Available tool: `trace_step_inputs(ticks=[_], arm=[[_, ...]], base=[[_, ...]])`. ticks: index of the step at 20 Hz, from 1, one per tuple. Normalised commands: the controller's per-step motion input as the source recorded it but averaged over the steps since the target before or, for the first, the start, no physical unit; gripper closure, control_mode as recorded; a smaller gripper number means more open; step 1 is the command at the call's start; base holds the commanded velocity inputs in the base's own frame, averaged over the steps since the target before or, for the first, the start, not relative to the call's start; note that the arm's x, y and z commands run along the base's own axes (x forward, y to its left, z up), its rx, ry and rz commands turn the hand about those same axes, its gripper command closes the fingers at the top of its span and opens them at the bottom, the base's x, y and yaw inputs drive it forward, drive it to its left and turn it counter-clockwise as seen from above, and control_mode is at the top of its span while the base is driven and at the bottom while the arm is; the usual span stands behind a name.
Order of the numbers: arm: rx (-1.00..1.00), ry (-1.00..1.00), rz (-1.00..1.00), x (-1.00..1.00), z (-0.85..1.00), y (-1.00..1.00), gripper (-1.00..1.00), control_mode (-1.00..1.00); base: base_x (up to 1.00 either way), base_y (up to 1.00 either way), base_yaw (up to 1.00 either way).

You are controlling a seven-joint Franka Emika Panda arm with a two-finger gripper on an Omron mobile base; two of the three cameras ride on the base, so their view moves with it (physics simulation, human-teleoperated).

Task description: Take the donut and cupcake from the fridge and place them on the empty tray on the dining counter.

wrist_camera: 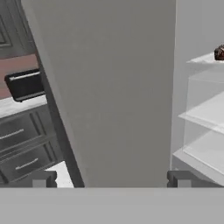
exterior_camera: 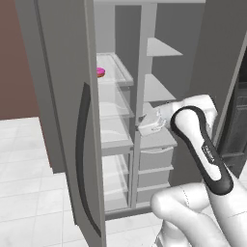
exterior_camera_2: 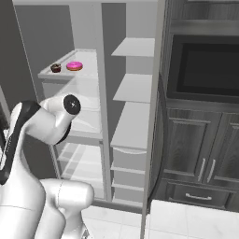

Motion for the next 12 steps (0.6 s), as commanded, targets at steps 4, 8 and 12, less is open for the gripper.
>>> trace_step_inputs(ticks=[4,8,12], arm=[[0.00,0.01,0.10,0.79,-0.69,0.44,-1.00,-1.00],[0.03,0.00,0.10,0.77,-0.66,0.40,-1.00,-1.00],[0.12,0.00,0.10,0.69,-0.45,0.37,-1.00,-1.00]], base=[[0.00,0.00,0.00],[0.00,0.00,0.00],[0.00,0.00,0.00]])
